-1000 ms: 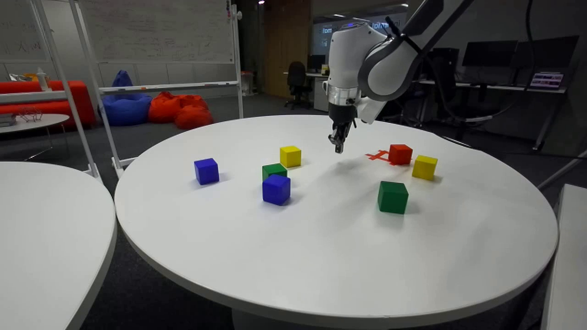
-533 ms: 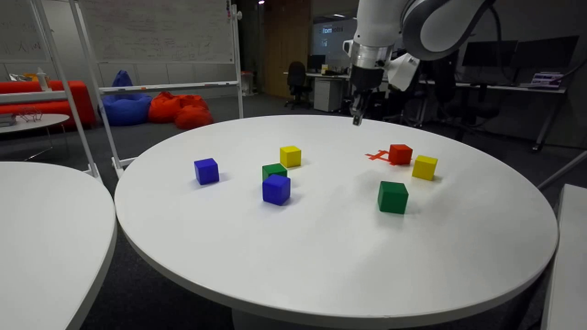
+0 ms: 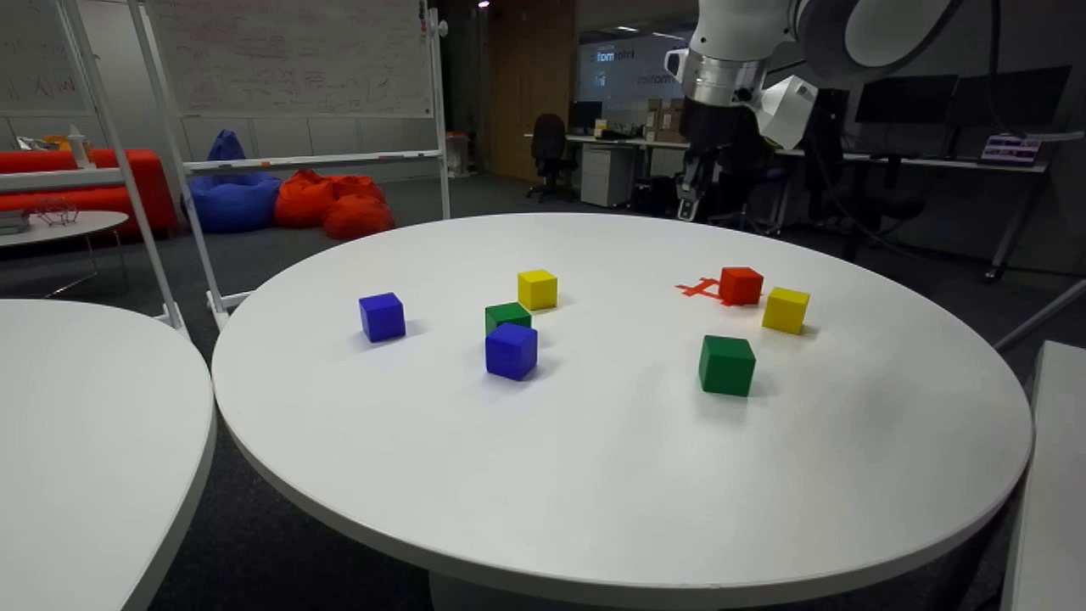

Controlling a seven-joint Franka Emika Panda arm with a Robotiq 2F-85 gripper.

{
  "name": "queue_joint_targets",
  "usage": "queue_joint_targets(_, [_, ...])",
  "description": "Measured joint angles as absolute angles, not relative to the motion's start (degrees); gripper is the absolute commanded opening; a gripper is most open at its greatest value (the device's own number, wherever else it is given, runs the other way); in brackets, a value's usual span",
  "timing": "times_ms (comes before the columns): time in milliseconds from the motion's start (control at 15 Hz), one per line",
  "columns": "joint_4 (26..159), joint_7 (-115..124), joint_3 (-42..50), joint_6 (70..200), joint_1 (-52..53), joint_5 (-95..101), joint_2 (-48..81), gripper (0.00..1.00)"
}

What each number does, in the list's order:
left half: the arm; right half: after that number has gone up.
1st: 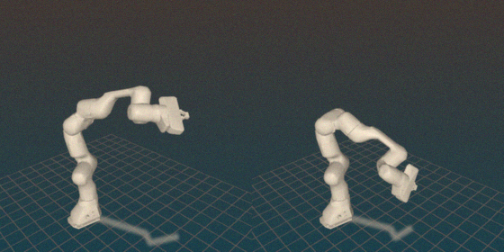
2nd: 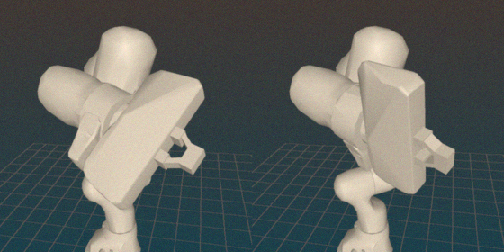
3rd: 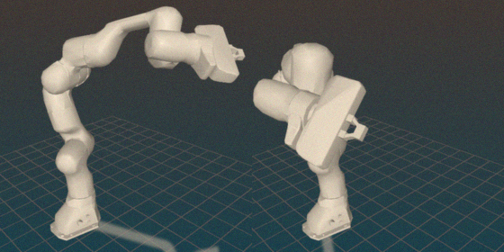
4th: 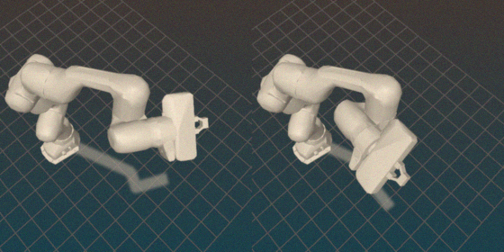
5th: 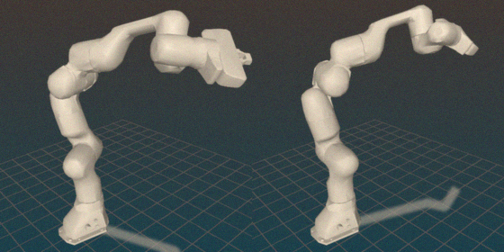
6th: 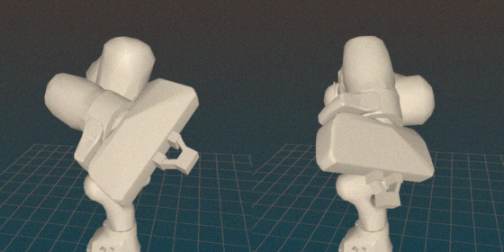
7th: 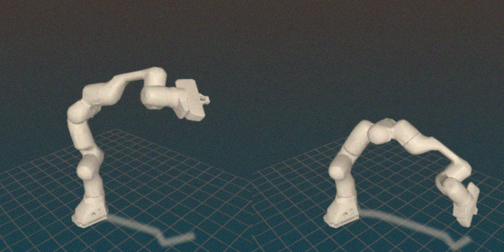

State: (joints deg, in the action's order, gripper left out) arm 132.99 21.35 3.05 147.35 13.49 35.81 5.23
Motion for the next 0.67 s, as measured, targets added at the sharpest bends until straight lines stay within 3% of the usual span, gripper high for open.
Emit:
queue_joint_targets(333, [132.9,21.3,1.9,147.4,12.6,34.6,5.4,0.00])
queue_joint_targets(667, [135.0,7.8,-0.9,156.7,9.8,21.4,4.9,0.00])
